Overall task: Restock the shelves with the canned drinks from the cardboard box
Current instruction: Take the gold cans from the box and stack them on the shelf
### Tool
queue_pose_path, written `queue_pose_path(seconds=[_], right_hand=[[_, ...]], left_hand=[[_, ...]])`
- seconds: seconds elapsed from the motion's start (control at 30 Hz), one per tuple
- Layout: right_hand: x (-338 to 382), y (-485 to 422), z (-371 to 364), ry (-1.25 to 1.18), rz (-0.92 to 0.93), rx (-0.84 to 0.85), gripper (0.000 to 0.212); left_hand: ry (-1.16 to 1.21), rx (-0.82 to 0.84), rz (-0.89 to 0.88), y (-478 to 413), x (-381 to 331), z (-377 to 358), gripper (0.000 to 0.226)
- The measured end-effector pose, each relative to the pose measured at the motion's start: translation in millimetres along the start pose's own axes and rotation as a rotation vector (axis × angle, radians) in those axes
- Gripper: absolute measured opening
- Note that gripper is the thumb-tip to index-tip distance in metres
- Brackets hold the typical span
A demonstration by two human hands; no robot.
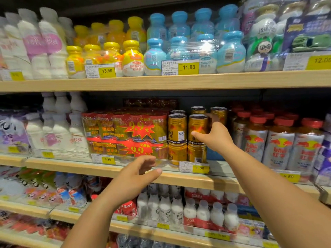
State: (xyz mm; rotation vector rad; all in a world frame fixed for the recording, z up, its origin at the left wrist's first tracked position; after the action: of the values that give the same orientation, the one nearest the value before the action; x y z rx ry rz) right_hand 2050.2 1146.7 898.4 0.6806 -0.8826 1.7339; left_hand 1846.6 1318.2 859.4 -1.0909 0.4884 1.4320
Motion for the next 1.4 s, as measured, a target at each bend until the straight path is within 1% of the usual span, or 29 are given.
queue_pose_path(seconds=[0.13,0.2,0.33,0.37,0.4,0.43,0.47,0.5,0.57,0.6,0.63,0.7,0.8,0.87,1.0,1.1,1.17,1.23,1.33,1.37,1.4], right_hand=[[1,0,-2,0.071,-0.027,-0.008,0.065],[2,2,-2,0.065,-0.028,-0.009,0.073],[5,14,-3,0.033,-0.079,-0.002,0.079],[6,20,-3,0.045,-0.082,-0.04,0.083],[6,30,-4,0.061,-0.047,-0.103,0.086],[7,40,-5,0.055,0.018,-0.173,0.085],[8,52,-6,0.028,0.106,-0.241,0.076],[6,64,-9,-0.011,0.187,-0.288,0.061],[0,87,-19,-0.086,0.275,-0.293,0.023],[-5,97,-25,-0.121,0.275,-0.264,0.011],[-12,108,-32,-0.155,0.247,-0.234,0.009],[-29,128,-50,-0.215,0.16,-0.172,0.012],[-69,157,-84,-0.213,0.033,-0.107,0.01],[-104,177,-112,-0.196,-0.074,-0.055,0.008],[-189,224,-168,-0.197,-0.341,0.045,0.006],[-255,261,-209,-0.151,-0.493,0.121,0.014],[-301,288,-241,-0.104,-0.581,0.173,0.024],[-349,314,-275,-0.055,-0.676,0.254,0.032],[-425,360,-331,0.062,-0.797,0.416,0.025],[-448,373,-350,0.093,-0.828,0.466,0.025],[-471,388,-368,0.123,-0.864,0.509,0.031]], left_hand=[[-0.004,-0.018,-0.01,1,0,1,0.035],[-0.006,-0.026,-0.018,1,-2,1,0.034],[-0.018,-0.022,-0.042,2,-6,-4,0.036],[-0.021,-0.02,-0.053,2,-8,-5,0.036],[-0.025,-0.022,-0.066,2,-8,-5,0.035],[-0.034,-0.032,-0.08,2,-9,-4,0.033],[-0.052,-0.048,-0.091,1,-9,-4,0.03],[-0.07,-0.068,-0.103,0,-7,-2,0.026],[-0.084,-0.116,-0.118,-1,1,0,0.013],[-0.066,-0.14,-0.118,0,7,1,0.007],[-0.042,-0.156,-0.11,1,15,0,0.006],[-0.019,-0.163,-0.079,7,38,-4,0.011],[-0.028,-0.117,-0.041,21,85,-20,0.012],[-0.013,-0.043,0.036,34,126,-37,0.013],[-0.014,0.104,0.247,68,219,-80,0.018],[-0.036,0.205,0.368,102,285,-115,0.013],[-0.107,0.248,0.402,126,327,-137,0.011],[-0.153,0.296,0.432,150,372,-163,0.01],[-0.228,0.409,0.54,196,447,-206,0.004],[-0.259,0.455,0.581,214,476,-220,0.003],[-0.282,0.501,0.625,232,504,-235,0.003]])
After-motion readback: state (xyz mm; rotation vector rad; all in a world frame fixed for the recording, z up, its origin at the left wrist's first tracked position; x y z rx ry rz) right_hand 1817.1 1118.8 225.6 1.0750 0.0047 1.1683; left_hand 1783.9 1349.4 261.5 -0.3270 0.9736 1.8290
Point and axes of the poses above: each hand's wrist, its own y-axis away from the middle knuckle, its own z-axis out of the back of the hand, x = y × z, the point moved 3 cm from there along -y, towards the middle knuckle, and after that the axes turned 12 degrees about -z, right-handed, at the moved point
